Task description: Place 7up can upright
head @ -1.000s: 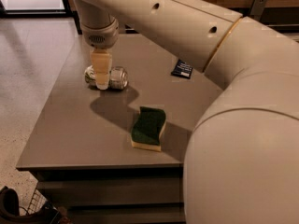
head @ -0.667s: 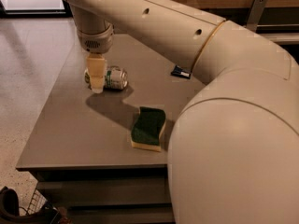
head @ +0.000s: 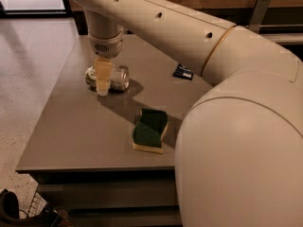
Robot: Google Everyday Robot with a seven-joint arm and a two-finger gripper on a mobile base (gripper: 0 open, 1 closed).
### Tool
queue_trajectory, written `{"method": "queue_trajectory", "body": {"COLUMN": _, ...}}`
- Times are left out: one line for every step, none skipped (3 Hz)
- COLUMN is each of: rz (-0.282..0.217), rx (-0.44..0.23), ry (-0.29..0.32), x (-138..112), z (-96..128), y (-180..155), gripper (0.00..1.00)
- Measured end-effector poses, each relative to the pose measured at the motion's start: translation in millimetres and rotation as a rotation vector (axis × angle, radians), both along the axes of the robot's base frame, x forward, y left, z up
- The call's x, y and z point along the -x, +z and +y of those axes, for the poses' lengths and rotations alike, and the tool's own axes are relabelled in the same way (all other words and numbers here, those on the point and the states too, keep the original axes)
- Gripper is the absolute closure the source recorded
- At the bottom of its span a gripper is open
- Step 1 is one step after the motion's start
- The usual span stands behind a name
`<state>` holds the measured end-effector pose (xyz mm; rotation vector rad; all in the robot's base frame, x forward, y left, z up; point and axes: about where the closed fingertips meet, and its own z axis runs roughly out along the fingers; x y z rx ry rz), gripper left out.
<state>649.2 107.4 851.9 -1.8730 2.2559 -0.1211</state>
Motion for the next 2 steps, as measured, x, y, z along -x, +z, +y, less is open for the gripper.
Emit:
{"method": "queue_trajectory", "body": {"rz": 0.019, "rx": -0.006, "ry": -0.05, "x": -1.5, "z": -11.0, "y": -10.3, "gripper": 0.0}}
{"method": "queue_trajectory", "body": {"rz": 0.023, "rx": -0.006, "ry": -0.052, "x": -1.9, "z": -9.3, "y": -12.6, "gripper": 0.0}}
